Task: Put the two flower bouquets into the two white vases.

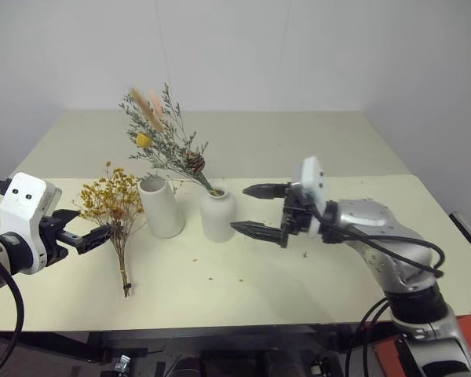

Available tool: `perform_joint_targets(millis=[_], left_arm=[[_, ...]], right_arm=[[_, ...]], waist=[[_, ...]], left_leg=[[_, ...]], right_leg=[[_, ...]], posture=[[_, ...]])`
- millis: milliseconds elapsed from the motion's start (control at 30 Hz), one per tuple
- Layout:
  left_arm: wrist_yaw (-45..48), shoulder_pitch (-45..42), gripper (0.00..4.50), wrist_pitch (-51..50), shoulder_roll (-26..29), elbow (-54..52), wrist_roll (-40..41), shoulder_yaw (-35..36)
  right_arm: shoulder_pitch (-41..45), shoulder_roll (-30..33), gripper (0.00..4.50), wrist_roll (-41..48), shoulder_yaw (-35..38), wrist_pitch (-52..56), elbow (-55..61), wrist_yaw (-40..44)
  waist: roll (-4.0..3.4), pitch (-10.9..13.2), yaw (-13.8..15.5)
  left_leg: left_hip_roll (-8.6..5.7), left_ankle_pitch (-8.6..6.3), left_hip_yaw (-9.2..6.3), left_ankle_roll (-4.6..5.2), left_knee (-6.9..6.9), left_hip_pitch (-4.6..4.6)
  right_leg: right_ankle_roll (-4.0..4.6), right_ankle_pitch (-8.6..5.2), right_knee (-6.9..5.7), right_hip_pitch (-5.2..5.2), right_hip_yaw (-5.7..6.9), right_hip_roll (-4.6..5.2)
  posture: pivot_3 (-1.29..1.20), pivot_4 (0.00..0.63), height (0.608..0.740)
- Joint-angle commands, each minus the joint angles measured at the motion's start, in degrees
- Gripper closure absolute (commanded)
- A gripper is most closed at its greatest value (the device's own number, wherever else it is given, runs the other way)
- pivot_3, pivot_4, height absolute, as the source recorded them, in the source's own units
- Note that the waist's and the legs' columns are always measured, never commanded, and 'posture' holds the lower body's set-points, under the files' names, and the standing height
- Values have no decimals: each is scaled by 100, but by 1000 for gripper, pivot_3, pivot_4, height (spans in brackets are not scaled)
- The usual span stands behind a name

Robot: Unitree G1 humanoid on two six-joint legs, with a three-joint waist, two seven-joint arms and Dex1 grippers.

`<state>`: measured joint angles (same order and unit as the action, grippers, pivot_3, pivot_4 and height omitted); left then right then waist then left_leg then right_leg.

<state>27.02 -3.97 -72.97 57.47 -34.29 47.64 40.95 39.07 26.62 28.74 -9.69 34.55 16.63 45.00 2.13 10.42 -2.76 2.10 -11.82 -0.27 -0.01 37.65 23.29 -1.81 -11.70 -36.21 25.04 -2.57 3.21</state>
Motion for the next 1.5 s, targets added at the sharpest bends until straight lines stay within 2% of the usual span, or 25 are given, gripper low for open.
perform_joint_targets(millis=[33,200,467,700,933,1033,1300,1500], left_arm=[[-65,-127,0,-25,11,-105,49,122],[-73,-202,0,58,-34,-101,91,65],[512,-189,0,896,-265,-291,385,224],[1759,-118,0,2568,-655,-209,506,338],[2374,-619,0,3274,-391,449,273,-438],[2442,-836,0,3491,-409,686,149,-757],[2514,-1051,0,3776,-462,955,43,-1151],[2612,-1200,0,3906,-476,1140,-7,-1364]], right_arm=[[494,-430,23,-469,-188,-123,-431,-483],[1036,-979,23,-1094,-450,-320,-1226,-811],[1639,-1676,23,-1768,-538,-657,-2386,-1188],[1687,-1921,23,-1841,-393,-743,-2443,-1218],[1785,-1923,23,-1841,-275,-603,-2259,-1255],[1785,-1910,625,-1857,-299,-545,-2222,-1272],[1676,-1901,3359,-1806,-243,-308,-1923,-1352],[1499,-1960,3359,-1722,-38,-25,-1600,-1574]], waist=[[0,0,10],[0,0,36],[2,-1,23],[2,-1,22],[2,-1,25],[2,-1,21],[1,-1,11],[2,-1,20]], left_leg=[[1,0,0,0,-1,0],[-4,0,0,-2,-3,13],[-5,1,0,-5,-3,16],[-4,1,0,-6,-3,16],[-5,1,0,-6,-2,13],[-4,1,0,-6,-3,15],[-1,1,0,-5,-3,15],[-2,1,0,-6,-3,17]], right_leg=[[2,1,-1,2,0,-2],[38,21,4,7,0,4],[43,24,2,9,1,5],[45,25,2,10,2,5],[43,24,2,7,2,3],[43,24,2,8,2,2],[43,24,0,10,1,0],[42,24,1,10,1,0]], posture=[[0,150,740],[0,150,740],[0,150,740],[0,150,740],[0,150,740],[0,150,740],[0,150,740],[0,150,740]])
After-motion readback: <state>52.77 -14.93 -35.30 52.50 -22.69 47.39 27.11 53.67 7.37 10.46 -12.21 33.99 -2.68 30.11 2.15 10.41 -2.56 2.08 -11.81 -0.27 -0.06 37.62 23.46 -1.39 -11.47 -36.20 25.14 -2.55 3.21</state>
